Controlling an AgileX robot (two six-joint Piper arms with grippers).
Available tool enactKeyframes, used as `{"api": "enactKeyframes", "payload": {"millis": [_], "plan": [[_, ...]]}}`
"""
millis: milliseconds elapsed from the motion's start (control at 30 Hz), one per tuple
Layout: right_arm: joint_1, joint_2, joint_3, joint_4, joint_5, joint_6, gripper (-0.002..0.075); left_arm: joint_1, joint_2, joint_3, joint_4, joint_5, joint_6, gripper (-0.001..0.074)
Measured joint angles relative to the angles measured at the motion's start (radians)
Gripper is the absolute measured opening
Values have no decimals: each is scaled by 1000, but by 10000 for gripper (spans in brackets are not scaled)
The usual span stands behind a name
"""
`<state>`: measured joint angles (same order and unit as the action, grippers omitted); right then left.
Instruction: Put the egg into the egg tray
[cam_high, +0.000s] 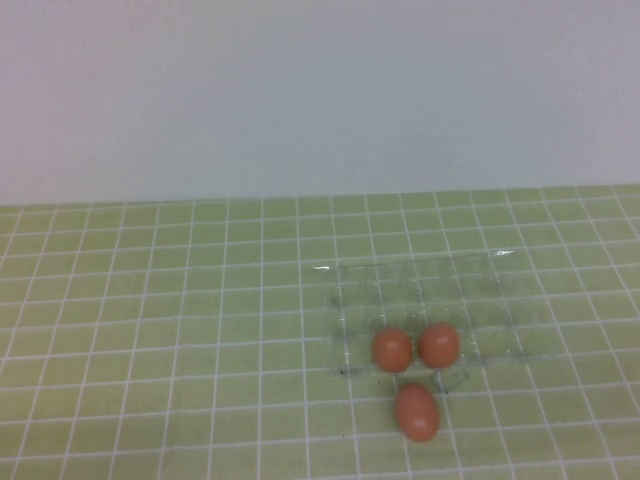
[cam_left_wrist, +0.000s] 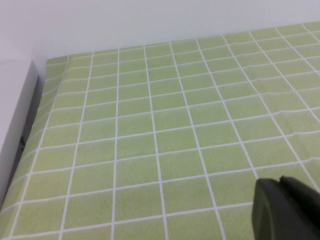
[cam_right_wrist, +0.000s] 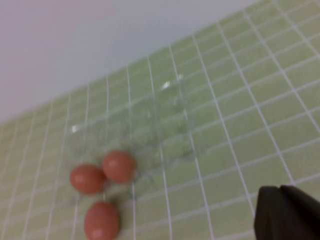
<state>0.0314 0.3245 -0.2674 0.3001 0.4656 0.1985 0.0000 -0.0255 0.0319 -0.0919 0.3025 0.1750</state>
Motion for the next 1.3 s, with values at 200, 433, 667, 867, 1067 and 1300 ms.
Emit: {"api": "enactKeyframes", "payload": {"millis": [200,433,667,867,1067,1300], "plan": [[0,275,-205,80,222,-250,-2,0,0,0,0,0,0,0],[114,587,-353,100,319,-613,-2,0,0,0,0,0,0,0],[360,919,-452,102,250,-671,-1,0,0,0,0,0,0,0],[484,1226,-656,118,248,-547,149,0,0,0,0,0,0,0],[553,1436,-886,21,264,-319,441,0,0,0,0,0,0,0],[573,1563,-1018,-61,350,-179,482,0,0,0,0,0,0,0]]}}
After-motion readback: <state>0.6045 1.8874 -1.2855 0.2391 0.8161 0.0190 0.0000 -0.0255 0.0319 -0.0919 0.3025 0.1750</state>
